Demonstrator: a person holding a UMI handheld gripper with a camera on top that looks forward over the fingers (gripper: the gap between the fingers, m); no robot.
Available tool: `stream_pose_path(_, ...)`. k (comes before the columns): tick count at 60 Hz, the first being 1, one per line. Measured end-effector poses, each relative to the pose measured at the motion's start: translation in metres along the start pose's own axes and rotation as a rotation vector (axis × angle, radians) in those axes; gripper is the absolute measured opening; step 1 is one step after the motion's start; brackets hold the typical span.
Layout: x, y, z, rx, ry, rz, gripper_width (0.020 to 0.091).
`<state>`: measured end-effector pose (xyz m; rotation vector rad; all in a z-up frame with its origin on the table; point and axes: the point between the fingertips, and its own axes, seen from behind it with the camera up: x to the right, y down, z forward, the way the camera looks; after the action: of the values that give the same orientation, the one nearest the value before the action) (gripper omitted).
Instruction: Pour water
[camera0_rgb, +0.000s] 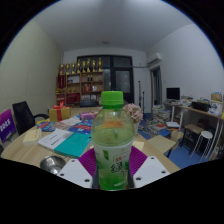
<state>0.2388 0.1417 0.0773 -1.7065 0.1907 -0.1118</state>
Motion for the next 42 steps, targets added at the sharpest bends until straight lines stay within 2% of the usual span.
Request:
stream_pose_path(7, -0.006, 0.004, -0.001, -0.010, 0.016, -0.006, 0.0419)
stream_pose_path(9, 0.011, 0.009, 0.018, -0.016, 0.014, -0.005, 0.0458)
stream_pose_path(13, 0.002, 0.005, -0.006, -0.070, 0.022, 0.013, 0.0523)
stream_pose_path(17, 0.012, 0.037, -0.009, -0.188, 0.024, 0.039, 0.0705)
stream_pose_path(20, 0.000, 0.039, -0.019, -0.233, 0.029, 0.070, 0.0856)
stream_pose_path(29, -0.007, 0.028, -0.073, -0.263, 0.065, 0.087, 0.0833)
stream_pose_path(37, -0.030, 0.016, -0.147, -0.298, 0.095, 0.060, 0.0832)
stream_pose_path(42, -0.054, -0.001, -0.197, -0.294, 0.094, 0.048, 0.0831)
